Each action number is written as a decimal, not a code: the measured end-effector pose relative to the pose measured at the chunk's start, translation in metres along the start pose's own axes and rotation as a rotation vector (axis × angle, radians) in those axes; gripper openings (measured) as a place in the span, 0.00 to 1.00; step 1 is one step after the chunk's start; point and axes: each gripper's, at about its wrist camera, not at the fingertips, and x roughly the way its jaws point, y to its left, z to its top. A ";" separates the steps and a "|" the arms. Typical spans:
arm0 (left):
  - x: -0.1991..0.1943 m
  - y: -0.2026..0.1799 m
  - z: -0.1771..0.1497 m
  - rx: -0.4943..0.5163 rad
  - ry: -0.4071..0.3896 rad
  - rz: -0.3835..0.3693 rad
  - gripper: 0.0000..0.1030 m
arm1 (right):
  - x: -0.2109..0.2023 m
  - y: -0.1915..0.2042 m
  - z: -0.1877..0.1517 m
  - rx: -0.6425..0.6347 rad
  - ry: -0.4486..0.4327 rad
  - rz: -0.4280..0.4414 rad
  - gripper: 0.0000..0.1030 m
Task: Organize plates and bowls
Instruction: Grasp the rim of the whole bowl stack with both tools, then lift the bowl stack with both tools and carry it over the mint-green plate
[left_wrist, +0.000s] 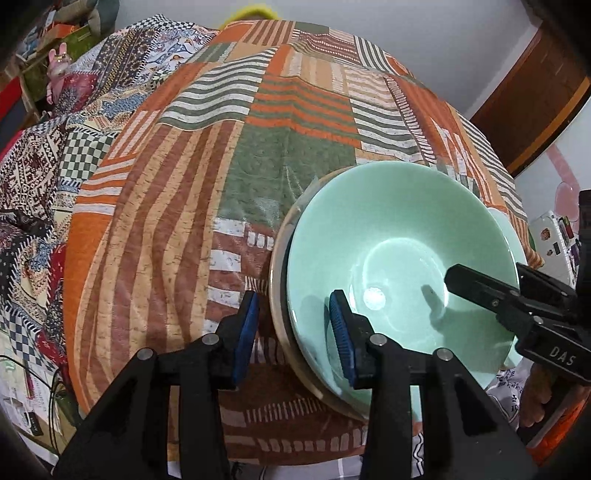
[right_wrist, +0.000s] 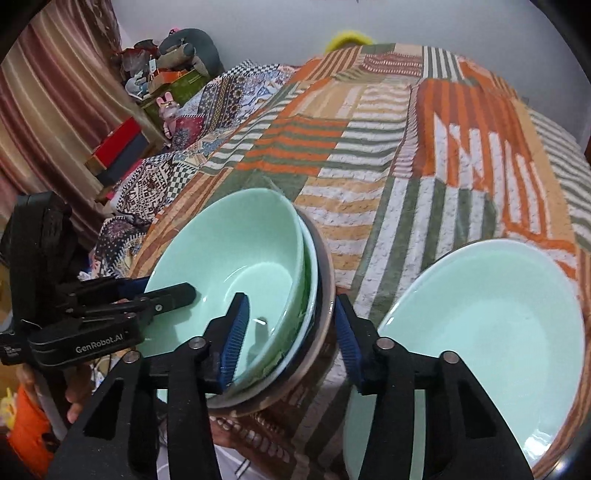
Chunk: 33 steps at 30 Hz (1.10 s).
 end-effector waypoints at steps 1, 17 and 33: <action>0.000 0.000 0.000 -0.002 0.001 -0.009 0.33 | 0.001 -0.001 0.000 0.007 0.000 0.004 0.39; -0.016 -0.022 0.001 0.061 -0.015 0.046 0.29 | -0.002 -0.005 0.003 0.020 0.031 -0.008 0.38; -0.071 -0.044 0.007 0.064 -0.136 0.004 0.29 | -0.044 -0.001 0.010 0.026 -0.072 -0.001 0.38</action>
